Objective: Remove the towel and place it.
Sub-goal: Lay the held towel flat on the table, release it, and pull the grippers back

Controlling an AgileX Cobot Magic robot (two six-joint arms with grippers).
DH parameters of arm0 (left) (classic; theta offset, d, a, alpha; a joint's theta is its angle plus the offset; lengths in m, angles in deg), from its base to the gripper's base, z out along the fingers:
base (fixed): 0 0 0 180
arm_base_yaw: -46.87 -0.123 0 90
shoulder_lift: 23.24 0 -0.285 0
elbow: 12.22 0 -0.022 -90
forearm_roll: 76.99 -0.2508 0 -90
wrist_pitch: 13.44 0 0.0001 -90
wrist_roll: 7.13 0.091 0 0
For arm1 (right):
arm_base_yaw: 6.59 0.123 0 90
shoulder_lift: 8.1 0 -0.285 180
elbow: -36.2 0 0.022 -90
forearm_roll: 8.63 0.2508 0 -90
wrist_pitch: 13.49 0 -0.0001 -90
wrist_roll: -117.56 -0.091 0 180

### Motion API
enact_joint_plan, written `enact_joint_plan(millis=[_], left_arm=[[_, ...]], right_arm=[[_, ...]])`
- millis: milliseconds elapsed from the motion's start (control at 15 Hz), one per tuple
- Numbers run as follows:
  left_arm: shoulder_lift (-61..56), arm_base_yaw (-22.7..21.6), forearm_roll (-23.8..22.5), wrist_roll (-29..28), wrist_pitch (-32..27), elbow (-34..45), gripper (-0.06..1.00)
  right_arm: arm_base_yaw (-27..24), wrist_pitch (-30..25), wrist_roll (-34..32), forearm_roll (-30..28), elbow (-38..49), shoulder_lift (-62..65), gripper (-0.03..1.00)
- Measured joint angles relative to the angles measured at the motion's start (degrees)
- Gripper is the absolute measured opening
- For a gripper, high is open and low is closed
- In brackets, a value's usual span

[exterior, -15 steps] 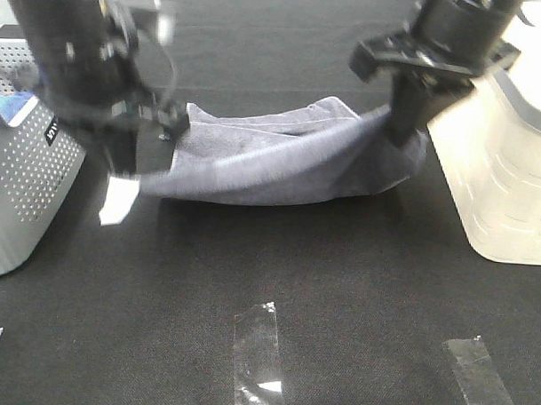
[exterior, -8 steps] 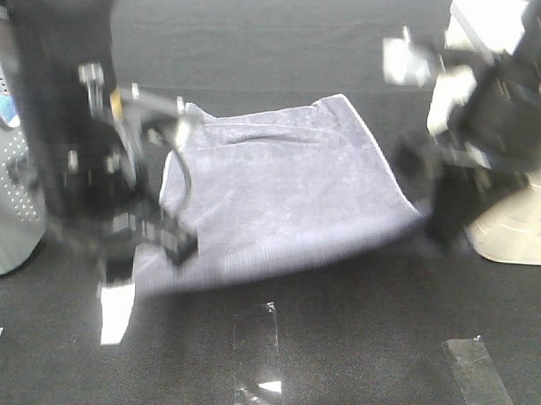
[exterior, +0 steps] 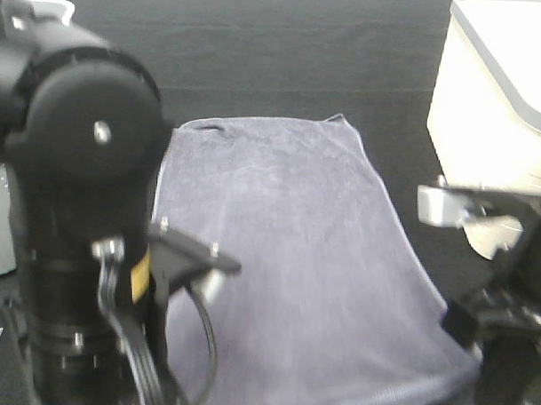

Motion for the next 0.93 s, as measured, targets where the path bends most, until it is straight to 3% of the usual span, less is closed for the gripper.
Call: enact_joint_plan(millis=[333,933], left_arm=[[0.0,9.85,2.64,-6.99,-0.23,0.57,0.0],[0.0,11.92,1.49,-14.73,1.95,4.87,0.0]], right_arm=[[0.0,0.06,0.97,3.04,8.02,6.59,0.0],[0.0,3.27,1.72,6.13,12.03,9.11,0.0]])
